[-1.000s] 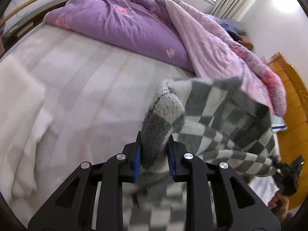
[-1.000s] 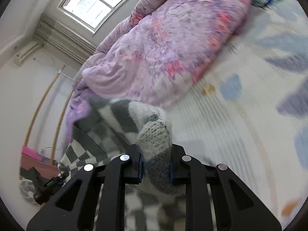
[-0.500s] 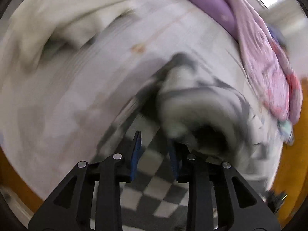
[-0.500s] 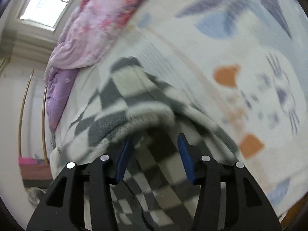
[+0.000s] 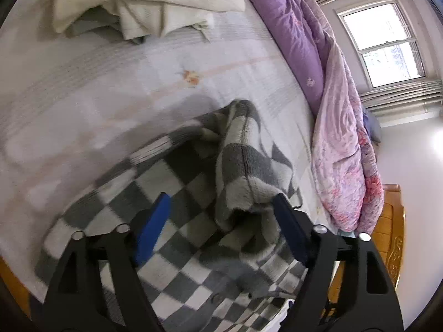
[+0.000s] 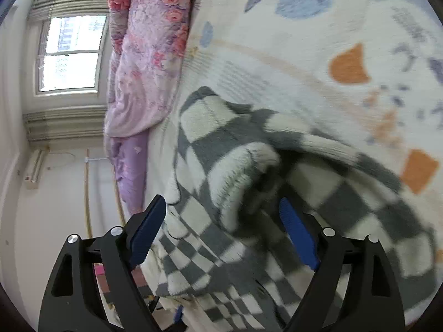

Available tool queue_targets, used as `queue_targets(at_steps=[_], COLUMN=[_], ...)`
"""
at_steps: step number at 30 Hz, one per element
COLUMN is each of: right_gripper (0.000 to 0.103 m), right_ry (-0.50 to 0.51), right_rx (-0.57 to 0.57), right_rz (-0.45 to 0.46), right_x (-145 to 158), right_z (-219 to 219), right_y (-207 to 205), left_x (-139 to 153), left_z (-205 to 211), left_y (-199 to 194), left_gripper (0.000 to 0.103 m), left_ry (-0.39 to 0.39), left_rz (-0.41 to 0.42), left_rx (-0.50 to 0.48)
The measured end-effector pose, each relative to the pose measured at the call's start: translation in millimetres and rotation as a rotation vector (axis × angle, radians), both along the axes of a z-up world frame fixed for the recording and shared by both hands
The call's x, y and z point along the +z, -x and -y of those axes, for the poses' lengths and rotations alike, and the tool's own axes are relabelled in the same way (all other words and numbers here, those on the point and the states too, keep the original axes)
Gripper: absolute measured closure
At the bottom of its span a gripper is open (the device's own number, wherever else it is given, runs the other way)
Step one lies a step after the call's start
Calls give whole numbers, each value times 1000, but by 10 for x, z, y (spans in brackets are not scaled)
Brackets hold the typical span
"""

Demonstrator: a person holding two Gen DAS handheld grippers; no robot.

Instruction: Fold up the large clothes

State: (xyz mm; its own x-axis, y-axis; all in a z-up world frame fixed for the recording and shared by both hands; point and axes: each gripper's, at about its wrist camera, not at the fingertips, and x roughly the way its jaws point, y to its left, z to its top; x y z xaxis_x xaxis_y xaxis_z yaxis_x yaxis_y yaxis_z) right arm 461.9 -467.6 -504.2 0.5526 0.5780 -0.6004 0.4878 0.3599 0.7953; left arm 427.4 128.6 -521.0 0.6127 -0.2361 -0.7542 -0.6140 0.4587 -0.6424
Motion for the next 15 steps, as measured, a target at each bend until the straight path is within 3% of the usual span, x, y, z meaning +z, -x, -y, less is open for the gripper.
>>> queue_targets(at_steps=[3,4,6,7,8,10,13,15], right_gripper=[23,31,38,38,38,36,36,36], right_ry=[33,47,84,79,89,102,77,67], right_rx=[11,23,35,38,39,51,44,41], right_rz=[-21,-28,-55,-55,-52,-43,-43,-55], right_x=[-108,-139,-169,-173,-159,-152,-211,-260], right_z=[-52,-70,-82,-85,-83,-89,-113,-142], right_y=[-123,-162,-184,-188,-181,-172,-170,-183], left_x=[-43,-50,-9,58,159,140,-170,-298], left_z=[-8,-19,-36,-35,-24,-16,-56,-52], left_y=[-98,-108,-68,-24,25,21,-94,-210], left_gripper=[24,24,25,25,24,21,21,21], left_ry=[41,72,223,241,174,59,153,134], left_rz=[36,55,147,187,194,122,58,26], left_rx=[-2,1,-9,-25,-41,-48,-28,-22])
